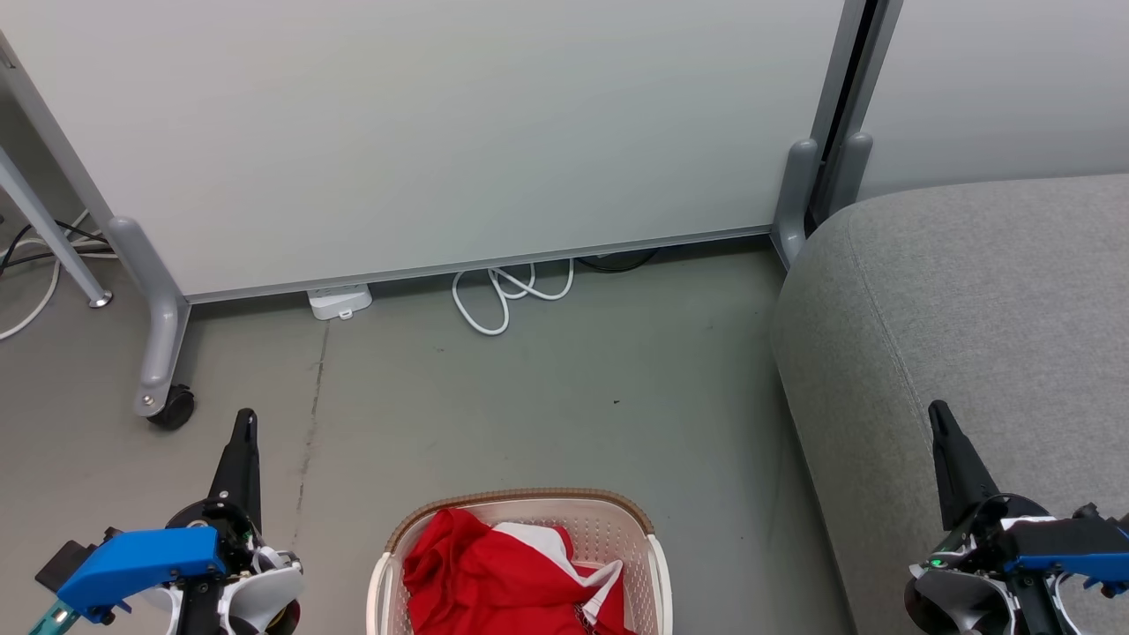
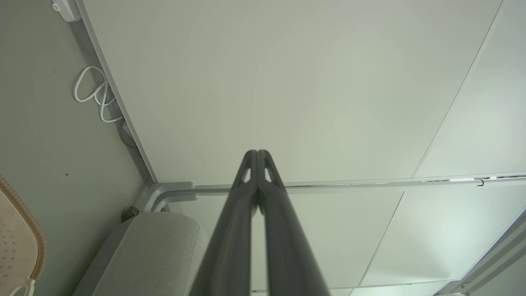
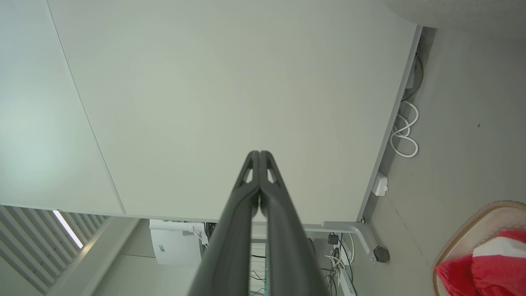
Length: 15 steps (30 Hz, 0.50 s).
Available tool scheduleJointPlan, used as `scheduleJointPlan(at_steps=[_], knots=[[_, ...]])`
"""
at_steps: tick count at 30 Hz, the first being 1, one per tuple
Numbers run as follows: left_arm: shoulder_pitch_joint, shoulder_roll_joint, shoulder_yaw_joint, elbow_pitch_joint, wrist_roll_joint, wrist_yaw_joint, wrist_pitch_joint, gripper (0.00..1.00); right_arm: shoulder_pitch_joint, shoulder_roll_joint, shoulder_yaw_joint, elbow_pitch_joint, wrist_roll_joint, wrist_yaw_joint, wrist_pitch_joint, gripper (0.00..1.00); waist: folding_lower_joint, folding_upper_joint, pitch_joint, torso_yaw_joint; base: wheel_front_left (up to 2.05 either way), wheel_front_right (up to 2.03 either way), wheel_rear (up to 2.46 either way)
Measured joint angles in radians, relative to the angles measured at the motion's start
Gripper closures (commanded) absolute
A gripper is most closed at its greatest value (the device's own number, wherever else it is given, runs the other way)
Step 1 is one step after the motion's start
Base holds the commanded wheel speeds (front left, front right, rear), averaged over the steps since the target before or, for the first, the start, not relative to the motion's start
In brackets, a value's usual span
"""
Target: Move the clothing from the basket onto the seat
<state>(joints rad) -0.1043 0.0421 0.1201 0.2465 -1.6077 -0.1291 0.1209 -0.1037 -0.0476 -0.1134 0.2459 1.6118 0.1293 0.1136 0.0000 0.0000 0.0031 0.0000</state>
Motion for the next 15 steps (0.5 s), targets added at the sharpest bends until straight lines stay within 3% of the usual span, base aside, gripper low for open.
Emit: scheduleJointPlan(at_steps=[9, 10, 15], knots=[[0.0, 0.0, 0.0, 0.0, 0.0, 0.0, 0.0, 1.0, 0.0, 0.0, 0.0, 0.0, 0.0, 0.0, 0.0, 1.0, 0.0, 0.0, 0.0, 0.0, 0.0, 0.0, 0.0], [0.003, -0.002, -0.001, 0.007, 0.0, 0.0, 0.0, 0.0, 0.004, 0.001, 0.001, 0.006, 0.0, 0.0, -0.001, 0.0, 0.0, 0.0, 0.0, 0.0, 0.0, 0.0, 0.0], [0.053, -0.016, -0.006, 0.048, -0.001, 0.001, -0.004, 0.0, 0.045, 0.011, 0.003, 0.048, 0.0, -0.002, -0.004, 0.0, 0.0, 0.0, 0.0, 0.0, 0.0, 0.0, 0.0]])
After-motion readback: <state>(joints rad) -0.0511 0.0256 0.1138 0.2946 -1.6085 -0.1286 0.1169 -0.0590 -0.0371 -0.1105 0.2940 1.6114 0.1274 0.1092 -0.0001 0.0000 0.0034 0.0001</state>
